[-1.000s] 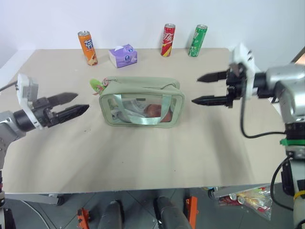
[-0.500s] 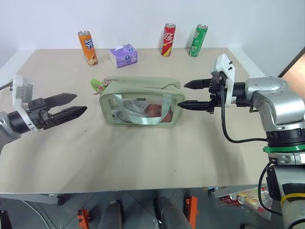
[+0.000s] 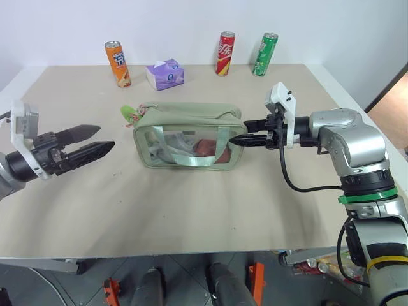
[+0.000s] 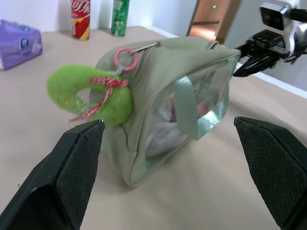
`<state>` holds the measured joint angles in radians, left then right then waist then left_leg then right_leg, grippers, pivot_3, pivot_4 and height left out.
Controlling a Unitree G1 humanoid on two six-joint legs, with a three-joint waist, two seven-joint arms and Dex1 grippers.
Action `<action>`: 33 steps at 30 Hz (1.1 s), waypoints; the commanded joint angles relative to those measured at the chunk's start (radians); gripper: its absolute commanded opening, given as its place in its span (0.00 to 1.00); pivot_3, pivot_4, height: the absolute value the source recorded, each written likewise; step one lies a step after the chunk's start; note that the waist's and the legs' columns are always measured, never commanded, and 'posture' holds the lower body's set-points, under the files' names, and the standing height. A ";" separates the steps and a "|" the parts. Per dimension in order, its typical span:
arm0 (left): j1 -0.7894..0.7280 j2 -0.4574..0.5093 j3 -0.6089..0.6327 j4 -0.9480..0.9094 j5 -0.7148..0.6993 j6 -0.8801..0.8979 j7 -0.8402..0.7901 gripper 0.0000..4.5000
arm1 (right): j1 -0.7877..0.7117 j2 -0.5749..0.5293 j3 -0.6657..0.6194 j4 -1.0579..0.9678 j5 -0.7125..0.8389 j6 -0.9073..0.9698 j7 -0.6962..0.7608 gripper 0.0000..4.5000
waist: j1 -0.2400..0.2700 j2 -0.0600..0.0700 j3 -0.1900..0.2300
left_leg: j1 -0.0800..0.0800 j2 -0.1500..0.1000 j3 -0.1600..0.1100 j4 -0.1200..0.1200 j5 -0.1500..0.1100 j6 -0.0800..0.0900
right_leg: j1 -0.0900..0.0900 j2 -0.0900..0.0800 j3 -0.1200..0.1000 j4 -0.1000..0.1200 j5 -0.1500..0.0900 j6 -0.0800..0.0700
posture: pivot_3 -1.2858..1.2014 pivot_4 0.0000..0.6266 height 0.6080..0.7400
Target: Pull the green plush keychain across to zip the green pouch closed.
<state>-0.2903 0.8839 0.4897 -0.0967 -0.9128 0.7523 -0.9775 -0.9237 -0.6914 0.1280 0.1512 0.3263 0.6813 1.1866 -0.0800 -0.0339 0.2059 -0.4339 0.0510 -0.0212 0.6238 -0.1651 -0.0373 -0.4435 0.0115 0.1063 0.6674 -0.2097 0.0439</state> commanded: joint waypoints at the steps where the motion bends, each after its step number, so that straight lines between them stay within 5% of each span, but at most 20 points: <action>1: -0.003 0.000 0.054 0.010 -0.016 -0.003 0.021 1.00 | -0.027 -0.002 -0.009 -0.014 0.005 -0.012 0.006 0.09 | 0.000 0.000 0.000 | 0.000 0.000 0.000 0.000 0.000 0.000 | 0.000 0.000 0.000 0.000 0.000 0.000 | 0.52 0.24 1.00; 3: 0.001 -0.004 0.048 0.014 -0.013 -0.004 0.025 1.00 | -0.028 -0.004 -0.008 -0.012 0.005 -0.014 0.013 0.01 | 0.000 0.000 0.000 | 0.000 0.000 0.000 0.000 0.000 0.000 | 0.000 0.000 0.000 0.000 0.000 0.000 | 0.52 0.24 1.00; 13: -0.006 -0.014 -0.007 0.153 0.046 -0.012 0.020 1.00 | 0.009 -0.030 -0.023 -0.072 0.039 -0.030 0.083 0.01 | 0.001 0.000 0.000 | 0.000 0.000 0.000 0.000 0.000 0.000 | 0.000 0.000 0.000 0.000 0.000 0.000 | 0.52 0.24 1.00; 18: -0.172 -0.056 -0.086 0.377 0.146 -0.032 0.097 1.00 | 0.025 -0.032 -0.022 -0.098 0.050 -0.025 0.092 0.01 | 0.003 0.000 0.000 | 0.000 0.000 0.000 0.001 0.000 0.000 | 0.001 0.000 0.000 0.000 0.000 0.001 | 0.52 0.24 1.00; 33: -0.501 -0.215 -0.179 0.624 0.284 -0.146 0.121 1.00 | 0.050 -0.039 -0.036 -0.143 0.071 0.001 0.062 0.01 | 0.002 -0.001 0.000 | -0.002 -0.001 -0.002 0.002 0.000 0.000 | 0.000 0.001 -0.001 0.000 0.004 0.006 | 0.52 0.24 1.00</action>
<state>-0.7578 0.6635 0.3011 0.4947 -0.6499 0.6392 -0.8616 -0.8696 -0.7208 0.1219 0.0522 0.3720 0.6819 1.2532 -0.0775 -0.0345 0.2055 -0.4357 0.0504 -0.0224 0.6263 -0.1649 -0.0374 -0.4431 0.0120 0.1062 0.6673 -0.2058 0.0498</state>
